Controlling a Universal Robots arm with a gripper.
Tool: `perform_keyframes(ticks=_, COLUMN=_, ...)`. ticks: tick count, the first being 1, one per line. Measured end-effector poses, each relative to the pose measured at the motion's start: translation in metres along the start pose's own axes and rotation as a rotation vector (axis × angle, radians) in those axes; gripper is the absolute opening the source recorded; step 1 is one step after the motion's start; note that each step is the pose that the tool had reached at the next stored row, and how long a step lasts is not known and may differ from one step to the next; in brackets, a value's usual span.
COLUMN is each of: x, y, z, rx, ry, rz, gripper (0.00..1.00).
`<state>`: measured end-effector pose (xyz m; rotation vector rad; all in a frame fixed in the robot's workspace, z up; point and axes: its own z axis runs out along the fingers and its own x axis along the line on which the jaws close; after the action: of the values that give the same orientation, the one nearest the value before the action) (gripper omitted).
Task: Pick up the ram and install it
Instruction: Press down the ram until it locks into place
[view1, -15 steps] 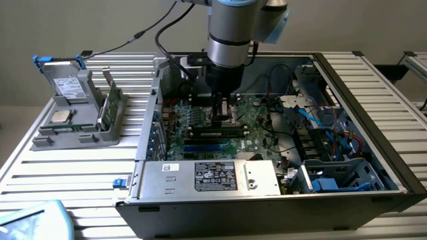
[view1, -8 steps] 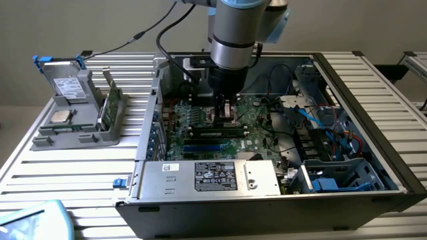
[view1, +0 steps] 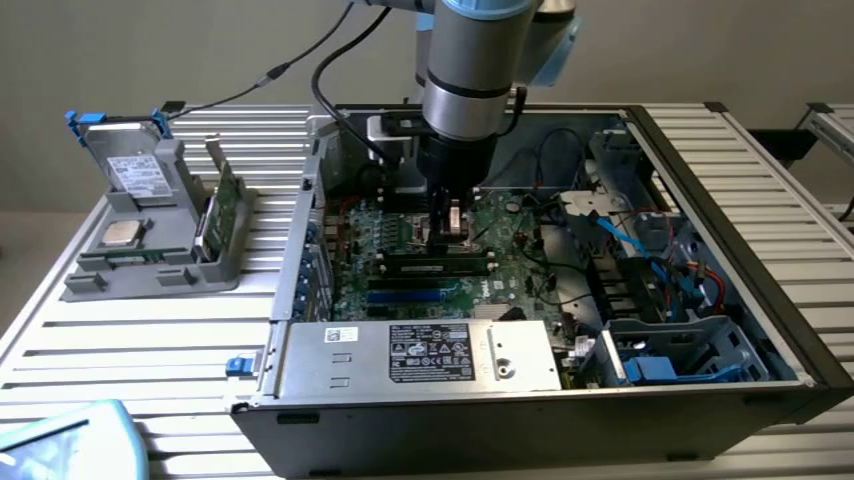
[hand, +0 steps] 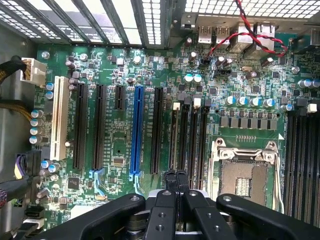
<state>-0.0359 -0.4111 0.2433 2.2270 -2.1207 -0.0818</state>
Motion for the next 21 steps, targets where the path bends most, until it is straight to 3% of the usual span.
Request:
perform_keyframes(ticks=11, x=0.0005, y=0.0000, z=0.0000, rx=0.0001, ry=-0.0002, rz=0.000, gripper=0.11)
perform_keyframes(ticks=17, x=0.0014, y=0.0001, z=0.0000, rx=0.0002, ry=-0.0146, rz=0.056, gripper=0.11)
perform_keyframes(ticks=21, x=0.0014, y=0.0001, z=0.0000, rx=0.0002, ry=-0.0204, rz=0.117, gripper=0.11)
